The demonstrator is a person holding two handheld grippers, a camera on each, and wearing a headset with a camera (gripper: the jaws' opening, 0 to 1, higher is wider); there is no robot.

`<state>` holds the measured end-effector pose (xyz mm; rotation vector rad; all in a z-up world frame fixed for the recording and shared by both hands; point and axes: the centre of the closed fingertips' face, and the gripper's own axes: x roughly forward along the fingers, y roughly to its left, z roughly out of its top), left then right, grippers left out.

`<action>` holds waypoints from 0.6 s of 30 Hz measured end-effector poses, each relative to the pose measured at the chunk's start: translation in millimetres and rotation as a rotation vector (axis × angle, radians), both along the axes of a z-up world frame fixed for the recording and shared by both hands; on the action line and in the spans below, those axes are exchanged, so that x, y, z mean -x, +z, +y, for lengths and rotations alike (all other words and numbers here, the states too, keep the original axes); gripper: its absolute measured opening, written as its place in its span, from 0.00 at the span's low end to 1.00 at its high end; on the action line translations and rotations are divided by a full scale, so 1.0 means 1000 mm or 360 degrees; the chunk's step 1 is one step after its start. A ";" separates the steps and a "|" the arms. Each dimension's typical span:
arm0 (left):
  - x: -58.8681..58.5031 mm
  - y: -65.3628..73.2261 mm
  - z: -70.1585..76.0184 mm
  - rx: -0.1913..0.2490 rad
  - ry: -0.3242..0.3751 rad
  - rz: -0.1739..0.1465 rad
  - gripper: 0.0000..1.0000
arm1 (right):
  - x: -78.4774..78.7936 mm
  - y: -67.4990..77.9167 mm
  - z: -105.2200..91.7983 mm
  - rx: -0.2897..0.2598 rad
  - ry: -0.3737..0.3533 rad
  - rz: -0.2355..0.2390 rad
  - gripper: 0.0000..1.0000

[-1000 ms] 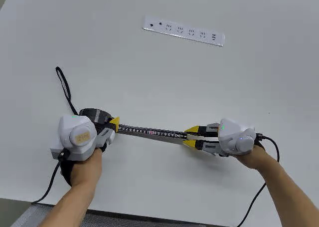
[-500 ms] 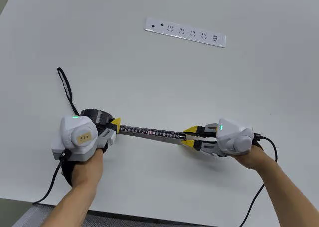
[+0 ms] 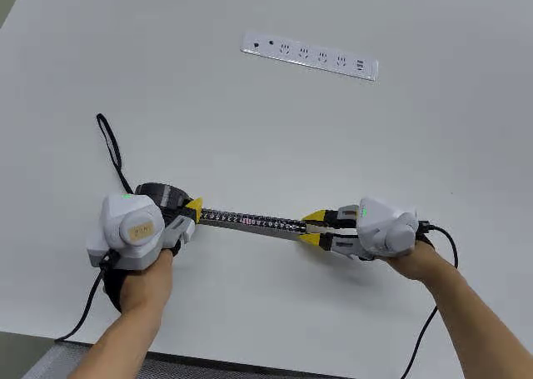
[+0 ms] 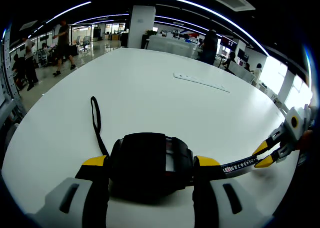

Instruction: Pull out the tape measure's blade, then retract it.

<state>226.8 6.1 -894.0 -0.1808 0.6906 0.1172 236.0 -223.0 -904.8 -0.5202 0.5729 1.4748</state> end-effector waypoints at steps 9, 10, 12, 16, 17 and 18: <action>0.000 0.000 0.000 -0.0001 -0.0001 -0.0002 0.66 | 0.000 0.000 0.006 -0.0006 0.0011 0.0000 0.12; 0.000 0.000 0.000 -0.0001 -0.0001 -0.0002 0.66 | 0.000 0.000 0.007 -0.0007 0.0011 0.0001 0.12; 0.000 0.000 0.000 -0.0001 -0.0001 -0.0002 0.66 | 0.000 0.001 0.007 -0.0007 0.0013 0.0001 0.12; 0.000 0.000 0.000 0.0000 -0.0002 -0.0001 0.66 | -0.001 0.001 0.008 -0.0005 0.0015 -0.0002 0.12; 0.000 0.000 0.000 0.0000 -0.0002 -0.0002 0.66 | 0.000 0.001 0.008 -0.0005 0.0017 -0.0001 0.12; 0.000 0.000 0.000 0.0000 -0.0003 -0.0001 0.66 | -0.001 0.001 0.009 -0.0004 0.0019 -0.0003 0.12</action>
